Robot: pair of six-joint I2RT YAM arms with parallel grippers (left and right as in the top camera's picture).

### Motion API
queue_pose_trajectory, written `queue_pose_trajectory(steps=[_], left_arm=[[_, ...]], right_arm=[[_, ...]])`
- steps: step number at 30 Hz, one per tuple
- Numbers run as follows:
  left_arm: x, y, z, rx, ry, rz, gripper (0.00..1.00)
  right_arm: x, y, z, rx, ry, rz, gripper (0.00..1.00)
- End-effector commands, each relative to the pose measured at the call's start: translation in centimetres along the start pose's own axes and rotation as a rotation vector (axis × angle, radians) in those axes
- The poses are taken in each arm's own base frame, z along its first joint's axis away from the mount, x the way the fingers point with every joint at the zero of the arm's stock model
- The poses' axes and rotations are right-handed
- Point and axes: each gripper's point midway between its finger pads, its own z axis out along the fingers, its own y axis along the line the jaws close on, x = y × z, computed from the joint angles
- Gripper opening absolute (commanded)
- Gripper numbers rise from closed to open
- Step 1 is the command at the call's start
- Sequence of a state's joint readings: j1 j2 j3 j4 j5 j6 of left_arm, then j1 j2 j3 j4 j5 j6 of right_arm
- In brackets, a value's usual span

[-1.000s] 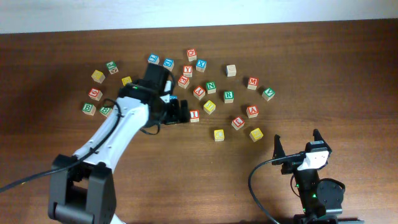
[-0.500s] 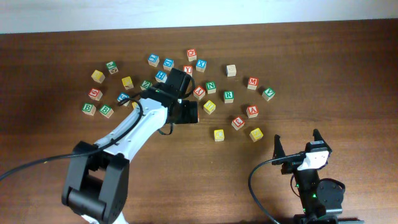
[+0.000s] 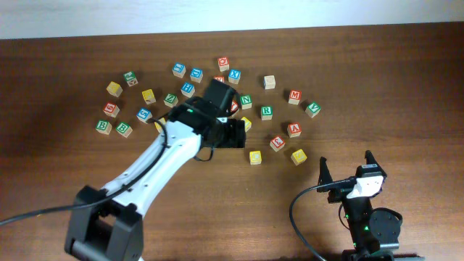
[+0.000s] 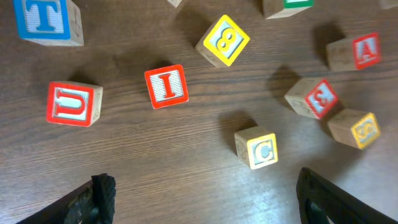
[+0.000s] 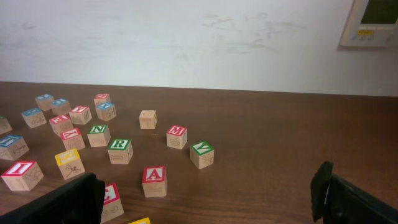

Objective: Spell out ICRA
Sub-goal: 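Lower the left gripper around the red I block and close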

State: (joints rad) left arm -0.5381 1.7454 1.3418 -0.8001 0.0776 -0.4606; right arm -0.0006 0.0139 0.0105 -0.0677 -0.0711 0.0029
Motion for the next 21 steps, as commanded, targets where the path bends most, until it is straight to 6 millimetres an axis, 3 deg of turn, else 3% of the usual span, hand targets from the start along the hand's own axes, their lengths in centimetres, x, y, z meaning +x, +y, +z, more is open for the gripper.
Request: queue_pose_trajectory(steps=[1, 5, 7, 8, 16, 21], left_arm=[[-0.1, 0.3, 1.9, -0.109, -0.020, -0.027, 0.85], [-0.6, 1.4, 3.6, -0.184, -0.044, -0.018, 0.85], [-1.2, 1.7, 3.7, -0.182, -0.060, -0.031, 0.72], [-1.5, 1.7, 3.7, -0.179, -0.067, -0.035, 0.70], [-1.0, 2.2, 5.8, -0.197, -0.035, -0.033, 0.68], [-1.7, 1.7, 6.3, -0.178, -0.063, -0.034, 0.58]], right_arm=[[0.2, -0.1, 0.0, 0.004, 0.004, 0.002, 0.98], [0.2, -0.1, 0.0, 0.004, 0.004, 0.002, 0.98], [0.2, -0.1, 0.0, 0.004, 0.004, 0.002, 0.98], [0.2, -0.1, 0.0, 0.004, 0.004, 0.002, 0.98], [0.2, -0.1, 0.0, 0.004, 0.004, 0.002, 0.98], [0.2, -0.1, 0.0, 0.004, 0.004, 0.002, 0.98]])
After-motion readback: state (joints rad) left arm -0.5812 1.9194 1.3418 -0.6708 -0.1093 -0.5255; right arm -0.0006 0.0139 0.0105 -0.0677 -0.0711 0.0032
